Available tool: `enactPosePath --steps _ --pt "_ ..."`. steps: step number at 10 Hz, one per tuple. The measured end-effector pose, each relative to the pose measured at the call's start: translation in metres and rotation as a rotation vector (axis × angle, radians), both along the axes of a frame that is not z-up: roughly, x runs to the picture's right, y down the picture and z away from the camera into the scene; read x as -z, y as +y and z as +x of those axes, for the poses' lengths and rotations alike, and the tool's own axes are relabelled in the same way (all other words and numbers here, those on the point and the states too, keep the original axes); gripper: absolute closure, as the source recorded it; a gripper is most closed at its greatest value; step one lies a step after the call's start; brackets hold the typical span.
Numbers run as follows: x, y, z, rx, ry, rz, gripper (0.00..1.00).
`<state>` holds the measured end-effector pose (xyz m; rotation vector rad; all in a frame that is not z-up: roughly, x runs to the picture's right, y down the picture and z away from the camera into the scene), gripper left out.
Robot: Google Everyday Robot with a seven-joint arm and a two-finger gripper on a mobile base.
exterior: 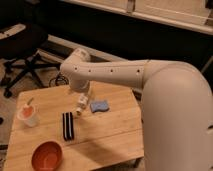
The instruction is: Stand the bottle upright
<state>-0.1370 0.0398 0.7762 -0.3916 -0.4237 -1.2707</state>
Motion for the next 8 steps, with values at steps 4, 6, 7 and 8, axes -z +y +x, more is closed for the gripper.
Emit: enactPosePath --steps 4,6,7,8 --pt "-0.036 0.046 -0.020 0.051 -0.039 -0.066 0.20" --pt "-0.051 0.059 -0.027 0.068 -0.047 -0.082 0.20" --pt "-0.060 0.064 -0.032 0.079 -0.045 -0.089 0.20" --pt "-0.067 0.068 -0.035 0.086 -0.040 -0.097 0.20"
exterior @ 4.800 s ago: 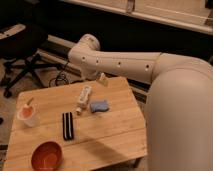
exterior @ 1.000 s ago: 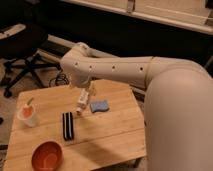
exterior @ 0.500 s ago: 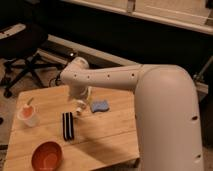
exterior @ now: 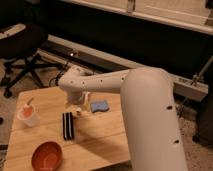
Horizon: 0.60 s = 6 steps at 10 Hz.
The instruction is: Stand the bottle upright
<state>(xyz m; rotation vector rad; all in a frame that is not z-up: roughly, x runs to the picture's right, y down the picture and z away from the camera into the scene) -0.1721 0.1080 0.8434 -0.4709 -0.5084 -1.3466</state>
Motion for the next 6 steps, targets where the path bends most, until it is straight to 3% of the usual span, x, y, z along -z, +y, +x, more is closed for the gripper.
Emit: enactPosePath --steps 4,6 --pt "-0.025 0.004 0.001 -0.009 0.035 -0.022 0.20" --pt "-0.033 0.011 -0.001 -0.033 0.037 -0.057 0.20"
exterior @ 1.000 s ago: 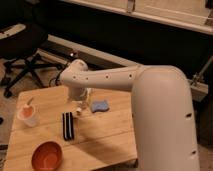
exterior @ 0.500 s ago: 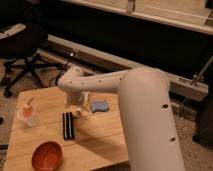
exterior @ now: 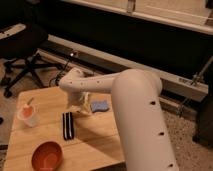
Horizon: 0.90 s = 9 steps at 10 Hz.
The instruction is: Stand the bottle upright
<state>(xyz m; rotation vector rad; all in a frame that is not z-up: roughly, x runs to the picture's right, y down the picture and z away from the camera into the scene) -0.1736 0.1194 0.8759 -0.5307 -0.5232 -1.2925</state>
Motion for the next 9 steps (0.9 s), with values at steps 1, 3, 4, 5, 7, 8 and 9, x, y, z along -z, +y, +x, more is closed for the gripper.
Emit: enactPosePath --steps 1,3,4,5,7,8,9 --pt "-0.0026 0.0034 -0.0013 -0.008 -0.003 -0.015 0.22" --pt "-0.0055 0.0044 -0.0017 -0.021 -0.010 -0.030 0.40" --pt "-0.0066 0.0038 -0.0017 -0.026 -0.012 -0.034 0.49" --pt "-0.0074 0.0013 -0.0011 -0.032 -0.013 -0.034 0.53" --pt "-0.0099 -0.0029 0.0032 -0.033 -0.008 -0.031 0.53" --pt "-0.0105 -0.0041 0.0044 -0.032 -0.005 -0.030 0.53" --pt "-0.0115 -0.0043 0.0060 -0.027 -0.002 -0.030 0.53"
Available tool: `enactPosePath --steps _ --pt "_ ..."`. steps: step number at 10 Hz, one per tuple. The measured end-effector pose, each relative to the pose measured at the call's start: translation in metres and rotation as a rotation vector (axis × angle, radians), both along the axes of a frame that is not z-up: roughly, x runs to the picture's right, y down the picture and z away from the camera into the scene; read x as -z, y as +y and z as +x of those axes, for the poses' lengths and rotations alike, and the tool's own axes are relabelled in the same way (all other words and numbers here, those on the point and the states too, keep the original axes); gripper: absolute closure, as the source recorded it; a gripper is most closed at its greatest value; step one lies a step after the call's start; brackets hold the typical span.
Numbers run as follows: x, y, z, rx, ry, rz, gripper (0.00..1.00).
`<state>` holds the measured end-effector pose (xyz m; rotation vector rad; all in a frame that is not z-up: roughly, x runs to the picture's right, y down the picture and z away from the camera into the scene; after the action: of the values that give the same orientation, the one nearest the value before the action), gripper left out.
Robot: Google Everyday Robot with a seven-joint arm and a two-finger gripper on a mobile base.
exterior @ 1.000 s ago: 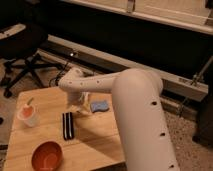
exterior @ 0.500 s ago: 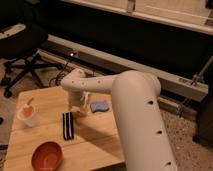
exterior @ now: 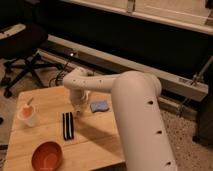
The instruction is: Stand the bottle upright
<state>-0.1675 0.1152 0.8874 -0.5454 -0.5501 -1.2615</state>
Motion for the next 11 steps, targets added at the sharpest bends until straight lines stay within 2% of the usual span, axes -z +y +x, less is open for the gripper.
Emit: enactPosePath --steps 11 --pt "-0.002 0.014 -0.008 0.059 -0.014 -0.011 0.53"
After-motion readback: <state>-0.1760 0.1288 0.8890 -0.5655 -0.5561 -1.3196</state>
